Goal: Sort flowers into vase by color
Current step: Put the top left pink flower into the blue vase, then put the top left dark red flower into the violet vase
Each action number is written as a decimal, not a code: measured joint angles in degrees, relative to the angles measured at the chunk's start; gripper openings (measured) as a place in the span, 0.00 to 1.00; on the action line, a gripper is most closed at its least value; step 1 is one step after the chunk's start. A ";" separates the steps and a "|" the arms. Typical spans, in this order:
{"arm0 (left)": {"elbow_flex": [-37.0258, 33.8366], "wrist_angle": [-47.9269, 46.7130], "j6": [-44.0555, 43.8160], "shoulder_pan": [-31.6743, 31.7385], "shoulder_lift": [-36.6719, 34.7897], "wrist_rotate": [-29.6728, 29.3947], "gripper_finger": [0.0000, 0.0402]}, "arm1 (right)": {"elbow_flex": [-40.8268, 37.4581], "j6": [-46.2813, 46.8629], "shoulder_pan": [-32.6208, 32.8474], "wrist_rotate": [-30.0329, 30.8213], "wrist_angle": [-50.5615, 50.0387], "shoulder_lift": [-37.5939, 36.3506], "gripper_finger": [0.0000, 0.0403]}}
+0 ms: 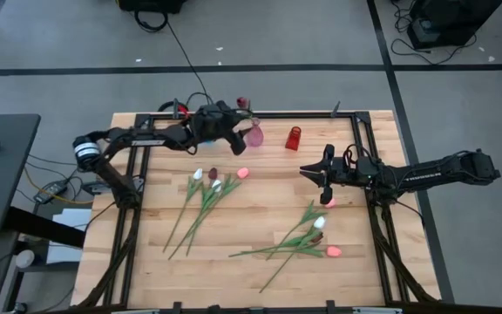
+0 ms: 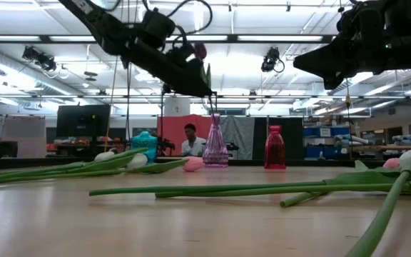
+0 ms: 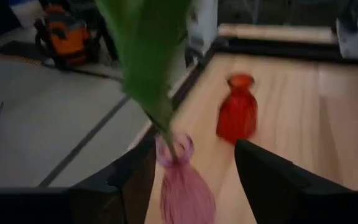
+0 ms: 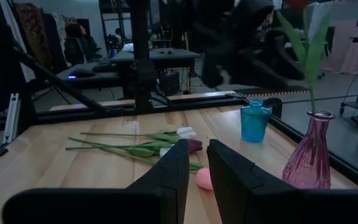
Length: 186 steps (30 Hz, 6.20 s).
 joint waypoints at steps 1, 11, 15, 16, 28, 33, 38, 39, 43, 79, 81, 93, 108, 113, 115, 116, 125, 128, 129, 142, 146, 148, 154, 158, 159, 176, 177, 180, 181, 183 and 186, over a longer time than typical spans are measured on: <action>0.00 -2.35 0.30 -0.46 -1.06 -0.92 0.56 | 0.00 -0.08 0.00 0.01 0.05 0.00 0.19; 0.00 -21.44 -1.27 -3.78 -10.62 -8.36 0.57 | 0.00 0.05 0.09 -0.02 0.10 0.00 0.19; 0.00 -30.66 -7.14 -6.86 -12.99 -8.47 0.57 | 0.00 0.06 0.09 -0.02 0.10 0.00 0.19; 0.02 -33.02 -9.42 -7.99 -13.13 -8.44 0.57 | 0.00 0.06 0.09 -0.02 0.10 0.00 0.19; 0.00 -43.93 -38.56 -23.30 -2.87 -1.21 0.54 | 0.02 -1.32 0.00 0.28 0.51 -0.02 0.19; 2.15 -45.96 -42.66 -25.07 4.10 4.66 0.48 | 0.02 -1.43 0.00 0.41 0.51 -0.01 0.19; 7.27 -54.74 -42.63 -25.45 9.26 1.59 0.43 | 0.02 -1.47 0.00 0.46 0.80 -0.02 0.19; 8.25 -56.17 -42.57 -25.45 10.19 0.83 0.43 | 0.02 -1.46 0.00 0.45 0.79 -0.02 0.19; 10.77 -60.73 -41.65 -25.43 14.09 -0.12 0.42 | 0.02 -1.45 0.00 0.44 0.79 -0.02 0.19; -0.30 -19.90 -18.49 -22.73 -0.75 -5.68 0.00 | 0.04 -2.74 0.00 1.90 -4.48 -4.72 0.19; -4.70 -12.63 -18.51 -22.01 -2.65 -5.66 0.00 | 0.07 -2.74 0.00 1.95 -5.14 -5.70 0.19; -19.44 -5.89 -18.36 -19.14 -20.02 -10.16 0.01 | 0.05 -2.30 0.04 1.99 -8.73 -7.98 0.19; -21.73 9.90 -12.14 -10.05 -29.76 -10.53 0.01 | 0.02 -1.21 0.11 0.85 -5.54 -5.97 0.19; -21.70 10.33 -11.38 -2.27 -29.80 -7.03 0.01 | 0.02 -1.23 0.11 0.44 -5.64 -6.01 0.19; -21.70 10.45 -10.77 1.08 -29.94 -5.37 0.01 | 0.02 -1.25 0.11 0.44 -5.62 -6.01 0.19; -21.70 10.67 -10.73 2.61 -29.98 -4.68 0.01 | 0.02 -1.25 0.11 0.44 -5.62 -6.01 0.19; -21.70 14.16 -9.15 12.72 -29.99 0.82 0.00 | 0.02 -1.41 0.11 0.44 -5.63 -6.01 0.19; -21.70 15.52 -9.03 14.87 -29.76 2.18 0.00 | 0.02 -1.41 0.11 0.44 -5.62 -6.01 0.19; -21.70 15.88 -9.03 15.44 -29.72 2.60 0.00 | 0.02 -1.41 0.11 0.44 -5.60 -6.01 0.19; -21.70 17.56 -7.89 17.85 -23.48 3.39 0.00 | 0.02 -1.41 0.09 0.42 -4.95 -5.75 0.19; -21.64 16.16 -7.91 17.72 -23.00 3.88 0.00 | 0.02 -1.41 0.11 0.42 -4.96 -5.75 0.19; -21.64 13.08 -8.23 17.72 -22.98 4.13 0.01 | 0.02 -1.41 0.10 0.42 -4.95 -5.75 0.19; -21.66 4.35 -9.38 17.72 -22.96 4.19 0.07 | 0.02 -1.41 0.10 0.40 -4.80 -5.75 0.19; -21.66 3.91 -7.80 17.70 -23.45 4.20 0.16 | 0.02 -1.38 0.09 0.39 -4.78 -5.75 0.19; -21.66 3.95 -7.21 17.70 -23.75 4.20 0.19 | 0.02 -1.38 0.09 0.39 -4.80 -5.75 0.19; -21.68 -36.29 -13.80 8.34 -38.91 4.08 0.41 | 0.02 -1.38 0.07 0.39 -4.79 -5.75 0.19; -21.68 -38.77 -16.38 5.62 -38.69 3.91 0.40 | 0.02 -1.39 0.05 0.39 -4.78 -5.75 0.19; -21.70 -43.80 -26.21 -3.44 -36.90 3.27 0.39 | 0.02 -1.41 0.04 0.46 -4.76 -5.75 0.19; -21.70 -44.18 -29.88 -6.61 -35.99 3.25 0.39 | 0.02 -1.41 0.04 0.46 -4.78 -5.75 0.19; -21.70 -44.96 -36.61 -12.77 -34.14 3.26 0.37 | 0.02 -2.07 0.04 0.46 -4.78 -5.75 0.19; -21.70 -46.04 -46.56 -21.63 -30.78 3.79 0.34 | 0.02 -3.25 0.04 0.60 -4.79 -5.75 0.19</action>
